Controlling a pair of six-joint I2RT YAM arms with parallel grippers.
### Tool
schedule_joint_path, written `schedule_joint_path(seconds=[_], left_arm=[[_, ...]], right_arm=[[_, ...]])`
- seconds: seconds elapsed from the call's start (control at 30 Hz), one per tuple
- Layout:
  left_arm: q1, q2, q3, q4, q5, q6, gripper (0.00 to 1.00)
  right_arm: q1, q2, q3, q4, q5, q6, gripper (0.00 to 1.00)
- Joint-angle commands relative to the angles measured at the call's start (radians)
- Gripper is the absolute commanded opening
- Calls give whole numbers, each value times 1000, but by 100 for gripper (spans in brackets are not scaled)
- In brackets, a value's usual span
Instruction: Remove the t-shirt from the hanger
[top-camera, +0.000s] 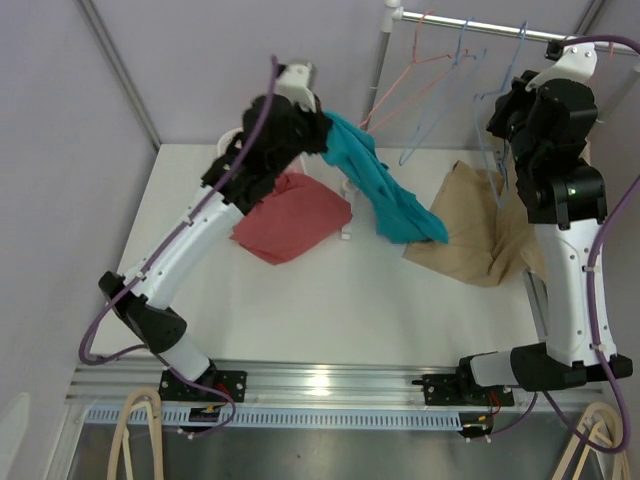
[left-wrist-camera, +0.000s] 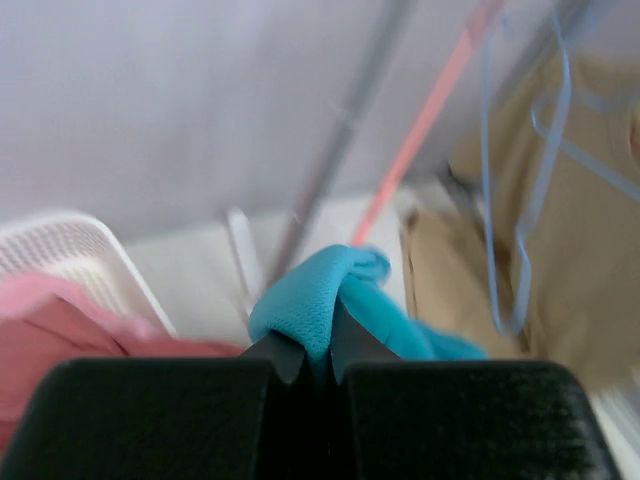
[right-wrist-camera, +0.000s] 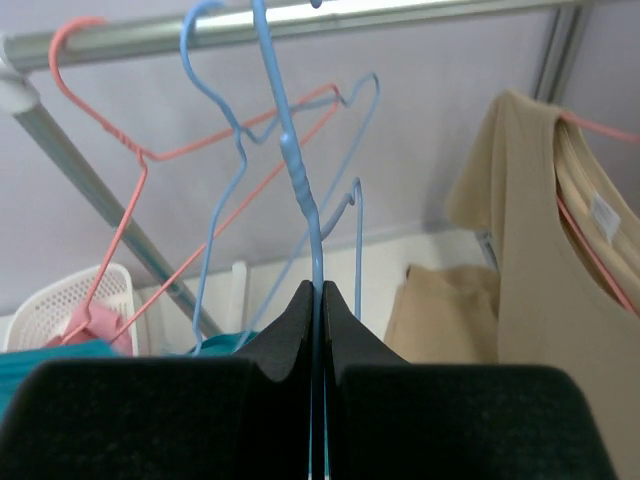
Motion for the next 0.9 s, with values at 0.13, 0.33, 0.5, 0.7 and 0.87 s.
schedule_joint_path(seconds=[0.13, 0.33, 0.5, 0.7, 0.87], left_arm=[[249, 249, 536, -20, 70, 24, 1], [401, 438, 642, 164, 73, 36, 1], [493, 511, 601, 143, 52, -32, 1], [534, 579, 560, 29, -29, -56, 1], [557, 605, 520, -147, -39, -142, 1]], right_arm=[[-78, 85, 17, 380, -81, -89, 0], [-130, 223, 110, 413, -142, -69, 0], [-152, 300, 121, 453, -171, -63, 0], [-159, 348, 139, 448, -178, -46, 0], [-167, 337, 104, 436, -168, -45, 0]])
